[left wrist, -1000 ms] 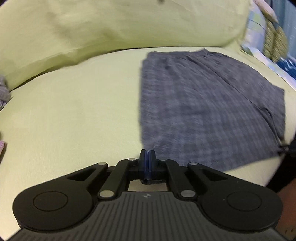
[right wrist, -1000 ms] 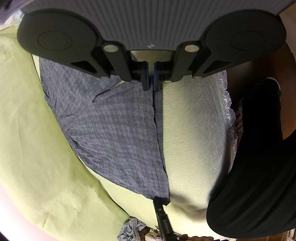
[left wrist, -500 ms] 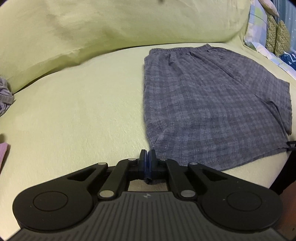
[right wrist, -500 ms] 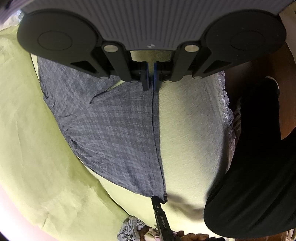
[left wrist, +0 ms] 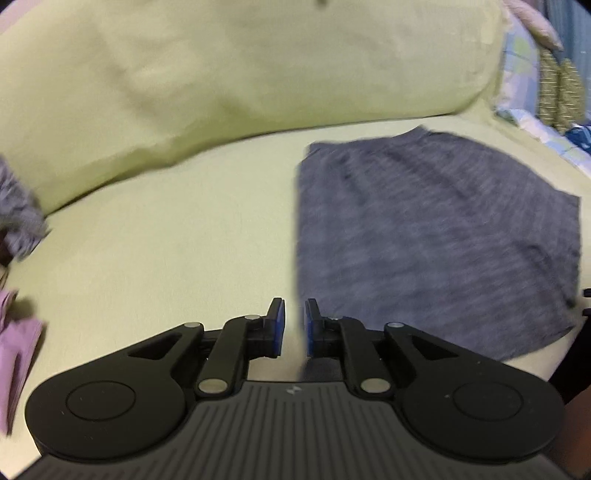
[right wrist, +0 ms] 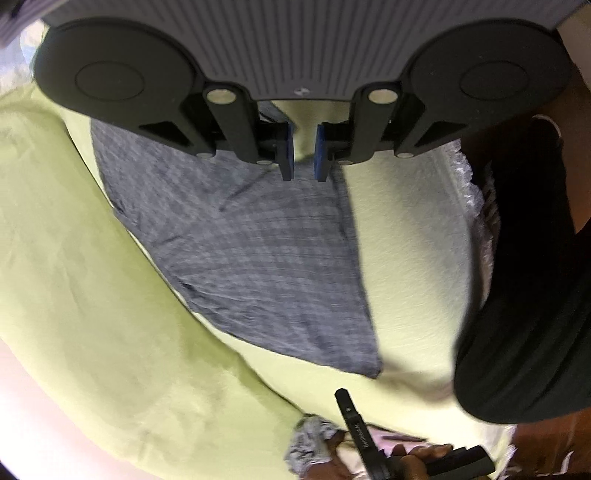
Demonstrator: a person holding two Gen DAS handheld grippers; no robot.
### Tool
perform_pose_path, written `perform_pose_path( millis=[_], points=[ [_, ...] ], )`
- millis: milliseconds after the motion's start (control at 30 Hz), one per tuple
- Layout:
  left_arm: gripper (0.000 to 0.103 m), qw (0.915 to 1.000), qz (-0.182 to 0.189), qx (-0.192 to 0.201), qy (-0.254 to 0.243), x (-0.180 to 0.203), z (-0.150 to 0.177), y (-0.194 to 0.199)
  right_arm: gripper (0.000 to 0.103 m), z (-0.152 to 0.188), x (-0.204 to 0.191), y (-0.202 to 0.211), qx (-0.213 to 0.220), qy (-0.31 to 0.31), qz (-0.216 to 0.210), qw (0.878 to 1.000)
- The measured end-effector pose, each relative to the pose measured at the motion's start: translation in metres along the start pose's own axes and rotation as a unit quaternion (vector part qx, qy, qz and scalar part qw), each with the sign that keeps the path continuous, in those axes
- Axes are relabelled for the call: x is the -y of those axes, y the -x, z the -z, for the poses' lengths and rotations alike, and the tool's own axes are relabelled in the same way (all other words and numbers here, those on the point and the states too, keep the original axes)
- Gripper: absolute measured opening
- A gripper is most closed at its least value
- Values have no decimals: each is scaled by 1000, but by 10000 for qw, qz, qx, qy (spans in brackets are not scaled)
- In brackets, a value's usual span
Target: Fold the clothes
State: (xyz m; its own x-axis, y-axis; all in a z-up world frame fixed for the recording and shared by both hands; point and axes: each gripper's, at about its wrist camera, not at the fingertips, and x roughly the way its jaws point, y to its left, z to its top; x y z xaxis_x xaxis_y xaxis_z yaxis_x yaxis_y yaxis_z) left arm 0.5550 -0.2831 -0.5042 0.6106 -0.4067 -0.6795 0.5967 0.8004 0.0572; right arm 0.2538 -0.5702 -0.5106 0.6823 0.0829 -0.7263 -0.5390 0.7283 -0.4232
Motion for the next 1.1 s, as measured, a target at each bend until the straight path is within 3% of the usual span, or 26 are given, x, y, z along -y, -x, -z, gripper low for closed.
perform_pose_path(
  millis=[133, 267, 367, 533, 700, 800, 1100],
  points=[
    [22, 9986, 401, 143, -302, 43, -16, -6, 16, 11, 26, 5, -147, -639, 251, 9975],
    [22, 9928, 949, 204, -703, 100, -25, -12, 17, 27, 45, 7, -306, -1068, 450, 9928],
    [22, 9851, 1384, 189, -1001, 143, -27, -17, 17, 47, 60, 11, -429, -1487, 601, 9861],
    [22, 9642, 1994, 40, -1749, 218, -21, -25, 17, 80, 87, 22, -539, -2174, 952, 9699],
    [23, 9509, 1950, -25, -2402, 269, -16, -35, 17, 106, 111, 26, -592, -2284, 1167, 9647],
    [30, 9472, 1782, -1, -2665, 287, -13, -40, 17, 113, 125, 26, -523, -2346, 1026, 9652],
    [30, 9377, 1263, 14, -3238, 301, -2, -48, 19, 100, 113, 10, -344, -1817, 692, 9803]
  ],
)
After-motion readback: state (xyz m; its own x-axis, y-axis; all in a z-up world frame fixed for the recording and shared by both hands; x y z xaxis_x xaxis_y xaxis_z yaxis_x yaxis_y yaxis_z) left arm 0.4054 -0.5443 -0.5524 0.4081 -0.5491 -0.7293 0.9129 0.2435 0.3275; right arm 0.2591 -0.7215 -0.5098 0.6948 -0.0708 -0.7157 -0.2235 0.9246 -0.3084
